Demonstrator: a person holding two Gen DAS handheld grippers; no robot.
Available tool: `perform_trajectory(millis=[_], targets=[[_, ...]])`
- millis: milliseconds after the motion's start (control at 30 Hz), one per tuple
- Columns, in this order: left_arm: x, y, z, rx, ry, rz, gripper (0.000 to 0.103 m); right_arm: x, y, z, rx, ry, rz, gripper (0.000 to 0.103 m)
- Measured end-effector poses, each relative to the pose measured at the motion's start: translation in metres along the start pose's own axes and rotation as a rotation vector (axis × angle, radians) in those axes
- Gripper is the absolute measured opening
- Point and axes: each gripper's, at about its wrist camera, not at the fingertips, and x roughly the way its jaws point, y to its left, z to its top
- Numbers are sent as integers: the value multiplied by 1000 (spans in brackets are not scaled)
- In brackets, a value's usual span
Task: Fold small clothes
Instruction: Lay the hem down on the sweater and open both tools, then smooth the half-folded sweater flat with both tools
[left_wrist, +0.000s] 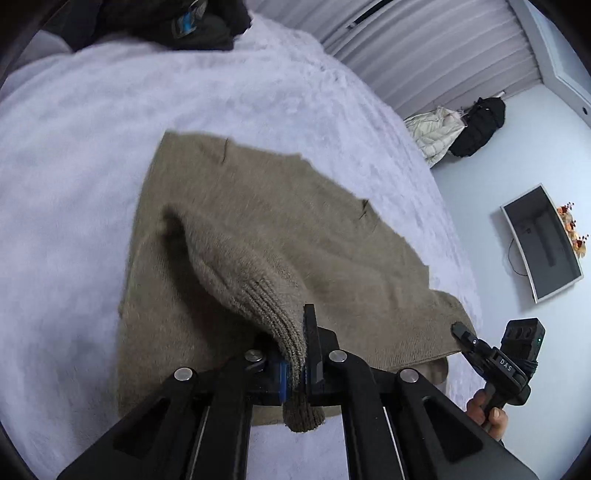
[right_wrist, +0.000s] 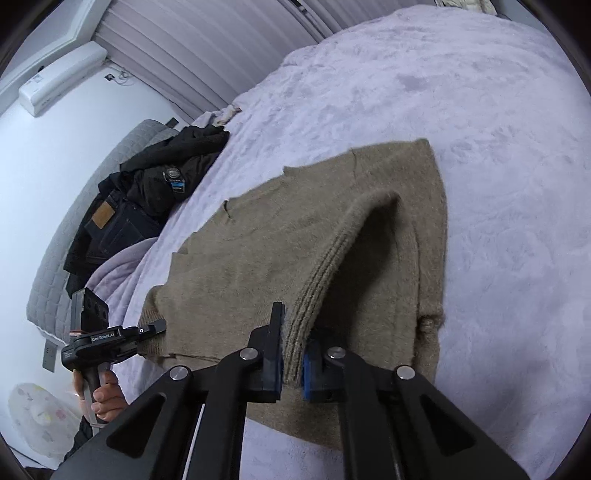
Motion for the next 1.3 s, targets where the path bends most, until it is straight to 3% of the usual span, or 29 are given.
perform_trajectory(millis=[133,233,400,467,500,533,567,633,700,767,867,933,1033,1167,1233,1300], targets=[[-7,-12,50,7,-65,-10,6,-2,13,35,-17,-62,25,8],[12,-6,89,-33,-68,-6,6,14,5,70,54,-91,39,8],[61,14,119,-109,-42,63,6,59,-12,113,152,-84,4,8],[82,28,123,-160,11,95,24,79,-17,119,173,-50,-23,12],[88,37,121,-195,31,93,69,92,-23,123,196,-18,-53,14],[90,45,119,-235,20,70,92,101,-26,125,203,5,-69,20],[85,52,116,-266,-27,34,92,108,-29,126,208,25,-93,24],[75,58,114,-287,-47,-7,92,110,-32,123,203,8,-140,58],[59,59,112,-280,-75,-22,92,98,-33,117,191,-49,-170,66],[36,49,110,-199,-143,18,92,81,-30,111,166,-95,-198,66],[36,17,108,-7,-164,221,92,70,-2,102,-15,-126,-331,66],[56,-9,107,94,-134,351,92,87,24,98,-167,-78,-455,67],[88,-37,104,215,-136,424,92,124,56,91,-290,4,-478,67],[141,-19,110,217,-38,585,92,175,61,90,-363,93,-572,68],[152,0,110,211,-22,586,92,190,38,93,-323,134,-628,67],[148,7,108,224,-53,558,92,183,16,98,-268,105,-613,67]])
